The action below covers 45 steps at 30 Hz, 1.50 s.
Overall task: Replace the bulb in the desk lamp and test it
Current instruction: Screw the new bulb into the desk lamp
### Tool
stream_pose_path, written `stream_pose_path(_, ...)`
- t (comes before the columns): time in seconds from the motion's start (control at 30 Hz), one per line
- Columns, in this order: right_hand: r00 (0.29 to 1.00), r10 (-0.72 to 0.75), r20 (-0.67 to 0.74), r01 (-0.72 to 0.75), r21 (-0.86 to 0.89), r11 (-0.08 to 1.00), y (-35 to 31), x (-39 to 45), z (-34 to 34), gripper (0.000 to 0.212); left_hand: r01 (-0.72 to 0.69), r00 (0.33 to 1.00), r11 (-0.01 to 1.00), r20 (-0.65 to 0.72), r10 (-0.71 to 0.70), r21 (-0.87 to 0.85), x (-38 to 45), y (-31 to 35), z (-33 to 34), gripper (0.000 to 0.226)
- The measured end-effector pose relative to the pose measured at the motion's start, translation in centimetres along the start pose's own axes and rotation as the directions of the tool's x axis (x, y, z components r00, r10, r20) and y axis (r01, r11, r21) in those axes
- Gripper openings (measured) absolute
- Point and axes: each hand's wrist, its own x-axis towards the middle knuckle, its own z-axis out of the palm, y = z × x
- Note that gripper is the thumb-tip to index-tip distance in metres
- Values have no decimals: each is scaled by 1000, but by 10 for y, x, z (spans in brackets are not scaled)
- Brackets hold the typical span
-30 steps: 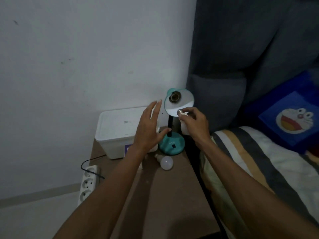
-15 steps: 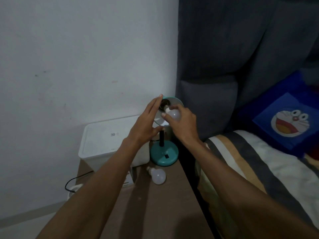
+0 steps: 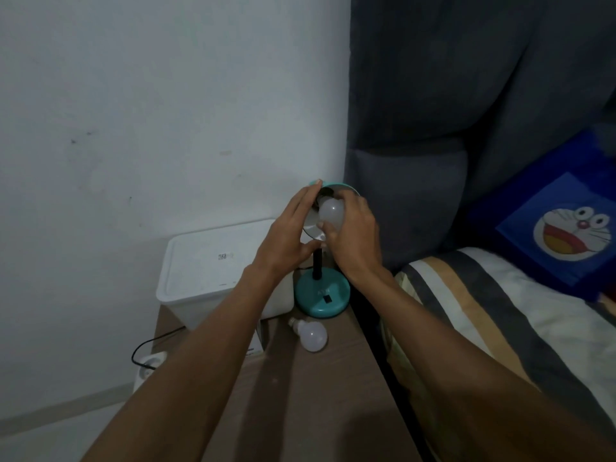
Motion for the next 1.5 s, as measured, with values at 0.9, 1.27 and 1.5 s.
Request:
stream_pose_path(0.9,988,149,-42,-148,30,989,-6,-8,3,50,16,999,1000,-29,-17,-15,0,1,-1,95)
stream_pose_path(1.27,989,138,-59,-135,55,989,-10,-8,5,46,16,999,1000,-33,-17,-20,-2,3,1,93)
stream_pose_path(1.5,979,195,-55,-189,93,978,-6,-7,6,43,17,999,1000,-32,-17,-17,-2,2,-1,94)
